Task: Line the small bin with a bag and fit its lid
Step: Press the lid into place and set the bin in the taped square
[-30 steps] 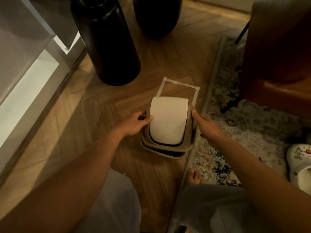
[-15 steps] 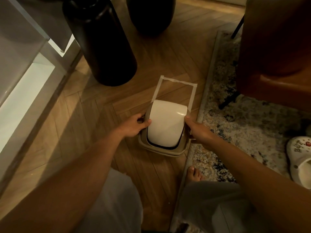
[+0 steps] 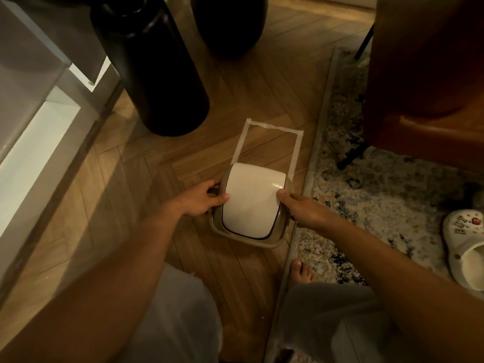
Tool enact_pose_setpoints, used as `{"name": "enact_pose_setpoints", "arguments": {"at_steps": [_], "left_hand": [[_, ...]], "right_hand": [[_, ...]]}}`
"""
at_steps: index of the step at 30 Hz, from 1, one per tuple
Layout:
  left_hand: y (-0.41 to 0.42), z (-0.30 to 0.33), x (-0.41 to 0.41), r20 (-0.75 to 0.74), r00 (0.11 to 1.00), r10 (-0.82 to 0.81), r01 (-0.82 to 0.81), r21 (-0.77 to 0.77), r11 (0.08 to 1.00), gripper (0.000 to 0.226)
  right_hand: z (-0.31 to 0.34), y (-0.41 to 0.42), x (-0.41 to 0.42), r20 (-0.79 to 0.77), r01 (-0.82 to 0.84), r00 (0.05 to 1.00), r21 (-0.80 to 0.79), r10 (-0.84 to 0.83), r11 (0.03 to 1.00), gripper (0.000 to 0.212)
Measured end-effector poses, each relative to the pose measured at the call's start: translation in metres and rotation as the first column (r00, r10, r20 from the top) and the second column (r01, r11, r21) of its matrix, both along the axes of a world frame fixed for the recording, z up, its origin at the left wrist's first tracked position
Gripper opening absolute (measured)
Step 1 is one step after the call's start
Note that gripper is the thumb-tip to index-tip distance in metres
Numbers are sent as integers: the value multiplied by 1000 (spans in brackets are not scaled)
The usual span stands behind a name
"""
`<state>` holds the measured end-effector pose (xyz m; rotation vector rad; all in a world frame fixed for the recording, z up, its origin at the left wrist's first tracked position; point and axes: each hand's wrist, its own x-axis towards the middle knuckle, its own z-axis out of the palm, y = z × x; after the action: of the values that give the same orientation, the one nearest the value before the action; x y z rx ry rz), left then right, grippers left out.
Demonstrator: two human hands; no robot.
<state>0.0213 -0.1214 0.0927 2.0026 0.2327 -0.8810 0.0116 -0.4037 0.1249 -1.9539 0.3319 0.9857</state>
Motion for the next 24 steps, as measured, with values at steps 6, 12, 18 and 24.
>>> {"name": "enact_pose_setpoints", "arguments": {"at_steps": [6, 12, 18, 24], "left_hand": [[-5, 3, 0, -12, 1000, 26, -27, -14, 1000, 71], [-4, -1, 2, -7, 999, 47, -47, -32, 998, 73], [-5, -6, 1, 1, 997, 72, -72, -14, 997, 75], [-5, -8, 6, -13, 998, 54, -54, 21, 998, 78]], "right_hand": [[-1, -1, 0, 44, -37, 998, 4, 37, 999, 67], [-6, -2, 0, 44, -53, 998, 69, 50, 996, 63], [-19, 0, -5, 49, -50, 998, 110, 45, 993, 63], [-35, -1, -13, 138, -62, 989, 117, 46, 991, 70]]}}
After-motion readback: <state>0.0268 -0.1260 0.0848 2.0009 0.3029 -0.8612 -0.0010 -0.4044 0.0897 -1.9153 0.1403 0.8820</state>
